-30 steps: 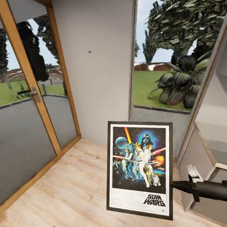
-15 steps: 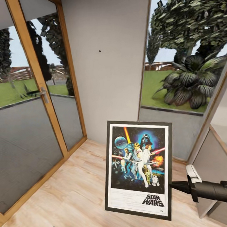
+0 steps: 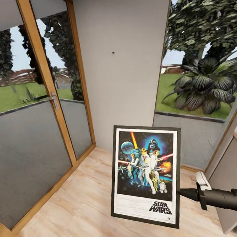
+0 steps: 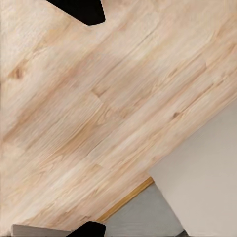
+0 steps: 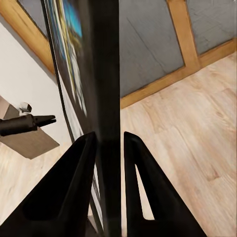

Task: Pick up the poster from the kitchen countertop and hang it on one of the wall nails in the kitchen.

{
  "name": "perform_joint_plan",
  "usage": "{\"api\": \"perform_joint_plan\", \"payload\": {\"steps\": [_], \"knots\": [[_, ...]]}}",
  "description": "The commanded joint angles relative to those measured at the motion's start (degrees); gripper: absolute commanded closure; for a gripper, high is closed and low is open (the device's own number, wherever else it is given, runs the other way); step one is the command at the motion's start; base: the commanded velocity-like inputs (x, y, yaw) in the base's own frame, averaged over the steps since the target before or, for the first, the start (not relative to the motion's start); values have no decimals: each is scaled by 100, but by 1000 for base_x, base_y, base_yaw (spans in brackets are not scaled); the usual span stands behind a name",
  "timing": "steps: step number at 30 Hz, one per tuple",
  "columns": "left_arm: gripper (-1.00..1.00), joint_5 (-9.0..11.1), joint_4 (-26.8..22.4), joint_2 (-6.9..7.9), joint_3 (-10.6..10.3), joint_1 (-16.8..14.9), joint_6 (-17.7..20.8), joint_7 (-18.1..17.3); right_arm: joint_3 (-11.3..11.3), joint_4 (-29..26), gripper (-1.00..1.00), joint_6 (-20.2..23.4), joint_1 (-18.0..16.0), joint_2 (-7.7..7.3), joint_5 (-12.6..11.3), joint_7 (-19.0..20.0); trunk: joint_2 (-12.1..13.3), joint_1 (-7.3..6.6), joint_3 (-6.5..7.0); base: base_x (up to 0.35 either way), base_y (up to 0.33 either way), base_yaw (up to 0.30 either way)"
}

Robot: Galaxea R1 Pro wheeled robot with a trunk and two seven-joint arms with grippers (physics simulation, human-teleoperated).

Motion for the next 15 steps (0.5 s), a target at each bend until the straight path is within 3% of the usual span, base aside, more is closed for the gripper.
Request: {"api": "perform_joint_plan", "payload": {"steps": [1,3,5,11,15], "knots": [[-100,-3,2,-6,-36,-6,-35,54,-84,-3,100,75,-2,2,-9,27,-13,5,-13,135,332,0],[-100,-52,-3,-45,-39,-6,-34,163,-224,-5,100,82,3,6,-16,21,-13,5,-13,137,332,0],[-100,-55,-3,-71,-38,-6,-37,168,-231,-9,100,82,3,8,-18,13,-13,5,-13,140,332,0],[-100,-59,-4,-98,-27,-6,-33,173,-226,-76,100,71,4,236,-22,-84,-13,5,-13,145,332,0],[-100,-61,-4,-101,-31,-6,-35,174,-236,-95,100,70,4,291,-21,-98,-13,5,-13,148,332,0]]}}
